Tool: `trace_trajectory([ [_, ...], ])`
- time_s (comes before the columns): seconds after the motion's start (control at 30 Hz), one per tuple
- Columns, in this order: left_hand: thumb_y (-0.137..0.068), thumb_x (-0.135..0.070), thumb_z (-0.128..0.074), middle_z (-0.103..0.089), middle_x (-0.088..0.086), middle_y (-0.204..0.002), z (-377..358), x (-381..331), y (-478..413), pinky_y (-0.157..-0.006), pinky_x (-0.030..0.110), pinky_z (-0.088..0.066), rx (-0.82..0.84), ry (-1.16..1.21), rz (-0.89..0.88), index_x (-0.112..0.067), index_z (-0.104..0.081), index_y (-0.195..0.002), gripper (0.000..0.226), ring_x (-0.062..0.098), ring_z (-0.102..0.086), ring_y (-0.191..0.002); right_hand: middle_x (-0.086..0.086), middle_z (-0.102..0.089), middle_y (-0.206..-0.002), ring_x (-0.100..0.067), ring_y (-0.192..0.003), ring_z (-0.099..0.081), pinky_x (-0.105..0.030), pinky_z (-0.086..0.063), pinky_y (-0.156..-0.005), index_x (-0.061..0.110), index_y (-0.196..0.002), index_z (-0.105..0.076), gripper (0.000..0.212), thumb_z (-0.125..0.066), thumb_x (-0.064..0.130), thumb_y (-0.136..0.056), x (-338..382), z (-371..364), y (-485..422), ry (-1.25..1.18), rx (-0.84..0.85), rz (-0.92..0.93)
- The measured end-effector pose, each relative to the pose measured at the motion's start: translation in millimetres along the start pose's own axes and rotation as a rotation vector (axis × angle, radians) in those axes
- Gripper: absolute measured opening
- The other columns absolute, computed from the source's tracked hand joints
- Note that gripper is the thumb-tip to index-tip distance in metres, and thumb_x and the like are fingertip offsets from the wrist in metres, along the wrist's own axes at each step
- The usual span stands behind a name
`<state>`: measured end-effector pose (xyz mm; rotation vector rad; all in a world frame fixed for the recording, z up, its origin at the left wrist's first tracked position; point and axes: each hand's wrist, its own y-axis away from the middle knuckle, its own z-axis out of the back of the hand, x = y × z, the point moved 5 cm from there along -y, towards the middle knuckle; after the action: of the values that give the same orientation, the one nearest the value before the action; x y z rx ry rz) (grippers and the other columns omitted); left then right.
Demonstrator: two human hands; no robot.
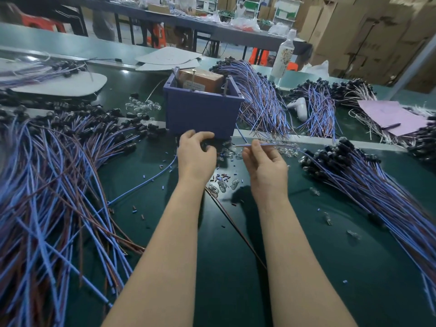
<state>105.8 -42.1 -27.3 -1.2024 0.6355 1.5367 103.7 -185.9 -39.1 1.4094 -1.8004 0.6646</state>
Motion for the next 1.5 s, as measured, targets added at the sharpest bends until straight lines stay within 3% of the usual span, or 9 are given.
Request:
trace_trajectory([
  [0.27,-0.086,-0.026,-0.068,-0.070,-0.006,-0.088,-29.5,-8.8,12.9,-0.078,0.017,-0.049,0.408,0.262,-0.071,-0.017,-0.070,-0.096,0.014,0.001,-0.063,-0.081,0.002,-0.065,-0.061,-0.009,-0.059,-0.062,-0.020,-0.053,-0.062,0.014,-0.075,-0.054,0.019,-0.060,0.004,-0.089,-8.1,-2.9,-0.4,-0.081,0.024,-0.123],
  [0.53,-0.094,-0.013,-0.057,-0.061,-0.008,-0.063,-27.7,-11.5,7.2,-0.055,0.014,-0.045,0.170,0.521,-0.049,-0.016,-0.064,-0.079,0.017,-0.005,-0.053,-0.051,0.004,-0.055,-0.059,-0.005,-0.045,-0.042,-0.013,-0.035,-0.042,0.012,-0.079,-0.058,0.013,-0.060,0.014,-0.091,-14.4,-7.3,2.7,0.078,0.041,-0.186],
  [0.63,-0.096,-0.011,-0.053,-0.058,-0.004,-0.064,-15.7,-1.9,1.0,-0.053,0.014,-0.046,-0.052,0.626,0.049,-0.015,-0.061,-0.077,0.020,-0.006,-0.052,-0.047,0.002,-0.048,-0.056,-0.008,-0.044,-0.040,-0.017,-0.034,-0.041,0.012,-0.073,-0.053,0.025,-0.058,0.024,-0.094,-3.2,-6.2,5.1,0.460,0.032,-0.013],
  [0.77,-0.098,-0.015,-0.050,-0.056,-0.006,-0.065,4.9,17.5,-4.3,-0.057,0.014,-0.047,-0.325,0.749,0.159,-0.016,-0.059,-0.075,0.025,-0.007,-0.050,-0.045,0.001,-0.062,-0.073,-0.019,-0.069,-0.055,-0.031,-0.045,-0.069,0.012,-0.085,-0.065,0.022,-0.051,0.025,-0.097,27.3,-12.3,16.9,0.987,-0.028,0.618],
  [0.93,-0.098,-0.017,-0.051,-0.057,-0.007,-0.063,10.2,17.8,-4.1,-0.060,0.016,-0.050,-0.378,0.879,0.165,-0.014,-0.059,-0.075,0.024,-0.004,-0.053,-0.047,-0.007,-0.065,-0.117,-0.023,-0.110,-0.056,-0.028,-0.039,-0.094,0.010,-0.119,-0.063,0.028,-0.048,0.020,-0.097,4.2,-2.3,1.3,1.347,0.088,0.446],
  [1.07,-0.094,-0.015,-0.058,-0.061,-0.005,-0.069,2.0,13.3,-4.3,-0.059,0.015,-0.051,-0.234,0.967,0.127,-0.013,-0.062,-0.083,0.012,-0.001,-0.058,-0.054,-0.007,-0.070,-0.095,-0.022,-0.090,-0.061,-0.023,-0.039,-0.076,0.006,-0.101,-0.069,0.019,-0.053,0.015,-0.094,-0.2,-5.3,3.4,1.274,0.093,0.457],
  [1.23,-0.094,-0.007,-0.056,-0.064,0.007,-0.081,-35.3,5.8,2.8,-0.070,0.027,-0.057,0.160,0.518,0.035,0.000,-0.063,-0.096,0.011,0.009,-0.061,-0.064,-0.007,-0.072,-0.088,-0.016,-0.079,-0.061,-0.021,-0.042,-0.073,0.007,-0.095,-0.071,0.015,-0.057,0.011,-0.091,3.8,-12.7,10.8,1.157,0.100,0.511],
  [1.37,-0.091,-0.007,-0.059,-0.065,0.009,-0.085,-33.9,5.9,2.8,-0.077,0.038,-0.058,0.157,0.466,-0.001,-0.009,-0.063,-0.089,0.004,0.022,-0.064,-0.075,-0.007,-0.073,-0.087,-0.021,-0.083,-0.067,-0.033,-0.051,-0.080,0.008,-0.094,-0.071,0.016,-0.057,0.012,-0.092,3.2,-14.6,12.1,1.128,0.116,0.499],
  [1.5,-0.094,-0.009,-0.055,-0.063,0.005,-0.078,-28.6,11.3,2.2,-0.063,0.025,-0.056,0.089,0.550,0.050,-0.016,-0.059,-0.081,0.016,0.009,-0.061,-0.063,-0.007,-0.072,-0.086,-0.024,-0.079,-0.067,-0.042,-0.052,-0.082,0.008,-0.093,-0.067,0.015,-0.054,0.015,-0.094,2.3,-11.0,8.2,1.024,0.028,0.429],
])
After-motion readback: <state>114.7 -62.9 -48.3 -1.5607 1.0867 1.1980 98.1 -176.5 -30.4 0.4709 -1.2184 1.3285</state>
